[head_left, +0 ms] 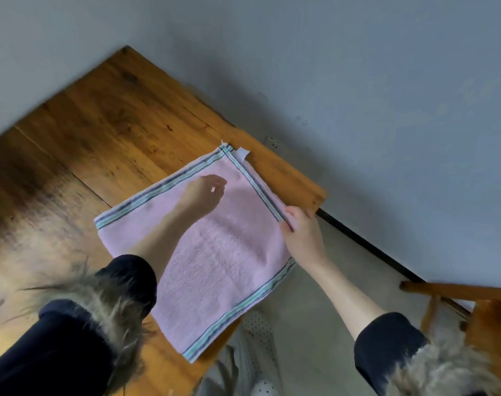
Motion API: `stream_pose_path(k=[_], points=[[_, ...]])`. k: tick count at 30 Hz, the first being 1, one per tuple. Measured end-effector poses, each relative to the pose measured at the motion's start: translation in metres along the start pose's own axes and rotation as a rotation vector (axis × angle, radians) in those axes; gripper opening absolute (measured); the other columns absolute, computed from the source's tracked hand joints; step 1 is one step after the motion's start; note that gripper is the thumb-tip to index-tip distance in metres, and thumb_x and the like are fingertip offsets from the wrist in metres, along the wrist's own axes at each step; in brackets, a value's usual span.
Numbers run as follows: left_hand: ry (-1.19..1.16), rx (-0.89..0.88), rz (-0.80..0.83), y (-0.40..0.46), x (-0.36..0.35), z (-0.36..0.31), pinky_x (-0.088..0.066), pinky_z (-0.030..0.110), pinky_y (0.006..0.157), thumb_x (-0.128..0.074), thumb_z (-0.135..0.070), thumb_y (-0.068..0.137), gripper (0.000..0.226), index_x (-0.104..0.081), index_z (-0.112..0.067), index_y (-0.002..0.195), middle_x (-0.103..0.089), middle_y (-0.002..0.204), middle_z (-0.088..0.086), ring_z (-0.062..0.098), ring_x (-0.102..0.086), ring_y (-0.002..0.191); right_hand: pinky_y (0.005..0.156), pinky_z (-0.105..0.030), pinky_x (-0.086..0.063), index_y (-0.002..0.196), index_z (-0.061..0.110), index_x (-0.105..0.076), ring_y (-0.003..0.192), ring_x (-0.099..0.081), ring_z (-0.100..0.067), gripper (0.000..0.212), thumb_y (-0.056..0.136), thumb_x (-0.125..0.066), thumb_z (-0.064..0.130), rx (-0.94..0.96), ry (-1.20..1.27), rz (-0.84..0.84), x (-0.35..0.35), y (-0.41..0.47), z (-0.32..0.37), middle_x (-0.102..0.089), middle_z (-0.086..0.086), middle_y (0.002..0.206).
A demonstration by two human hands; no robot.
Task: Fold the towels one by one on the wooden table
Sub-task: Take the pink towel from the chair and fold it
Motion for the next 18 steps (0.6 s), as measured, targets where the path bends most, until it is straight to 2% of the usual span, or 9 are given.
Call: stream_pose_path(k=[3,5,7,10,13,16,18], points=[[0.303,-0.095,0.099,0.000,-0.023,0.025,-0.029,0.047,0.110,-0.047,-0.024,0.095,0.039,-0.047,-0.022,0.134,-0.038,0.147,0.002,0.024,-0.032,0.135,0.099,-0.028,-0.035,0.122,0.008,-0.055,0.121,-0.042,-0.022,0.031,0.093,-0.050,0.015,0.168,-0.190,0.025,-0.021,-0.013,-0.007,-0.051,-0.006,0.126],[0.481,-0.081,0.197,-0.003,-0.031,0.041,-0.013,0.062,0.110,-0.046,-0.036,0.095,0.049,-0.032,-0.033,0.141,-0.012,0.156,-0.002,0.026,-0.007,0.143,0.102,-0.034,-0.035,0.121,0.008,-0.056,0.122,-0.041,-0.025,0.031,0.092,-0.048,0.017,0.271,-0.310,0.074,-0.037,-0.023,-0.009,-0.050,-0.007,0.128],[0.560,-0.063,0.260,-0.006,-0.036,0.054,-0.003,0.069,0.106,-0.045,-0.046,0.093,0.060,-0.016,-0.039,0.145,0.006,0.157,-0.005,0.026,0.008,0.144,0.106,-0.039,-0.030,0.129,0.012,-0.050,0.129,-0.035,-0.027,0.038,0.093,-0.048,0.025,0.316,-0.409,0.119,-0.051,-0.029,-0.009,-0.043,-0.008,0.137],[0.623,-0.063,0.266,-0.012,-0.037,0.066,-0.005,0.071,0.103,-0.040,-0.053,0.092,0.065,-0.005,-0.041,0.146,0.013,0.157,-0.005,0.028,0.011,0.143,0.111,-0.047,-0.019,0.138,0.018,-0.036,0.139,-0.016,-0.025,0.048,0.093,-0.045,0.035,0.298,-0.528,0.206,-0.064,-0.029,-0.008,-0.023,-0.006,0.150],[0.651,-0.001,0.249,-0.018,-0.033,0.079,-0.011,0.070,0.104,-0.036,-0.057,0.091,0.066,0.001,-0.043,0.145,0.015,0.156,-0.006,0.028,0.011,0.143,0.113,-0.051,-0.009,0.140,0.019,-0.029,0.143,-0.004,-0.025,0.050,0.094,-0.043,0.035,0.307,-0.562,0.274,-0.069,-0.022,-0.003,-0.010,-0.005,0.154],[0.640,0.084,0.227,-0.031,-0.024,0.093,-0.023,0.071,0.102,-0.036,-0.054,0.093,0.063,0.001,-0.044,0.143,0.014,0.155,-0.008,0.029,0.008,0.143,0.115,-0.053,0.000,0.143,0.023,-0.024,0.144,0.006,-0.024,0.052,0.095,-0.041,0.032,0.329,-0.605,0.354,-0.072,-0.014,0.003,-0.002,-0.001,0.157],[0.619,0.125,0.188,-0.045,-0.017,0.104,-0.035,0.071,0.093,-0.037,-0.048,0.093,0.060,-0.002,-0.043,0.142,0.006,0.152,-0.004,0.032,-0.001,0.141,0.115,-0.054,0.004,0.144,0.025,-0.022,0.144,0.010,-0.025,0.052,0.095,-0.040,0.031,0.337,-0.638,0.376,-0.076,-0.012,0.010,0.002,-0.001,0.157]])
Point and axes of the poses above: each hand's wrist, its own y-axis towards the middle knuckle, its own x-axis out of the back of the hand, z = x × y, the point moved 2 cm from there along y, towards the middle knuckle
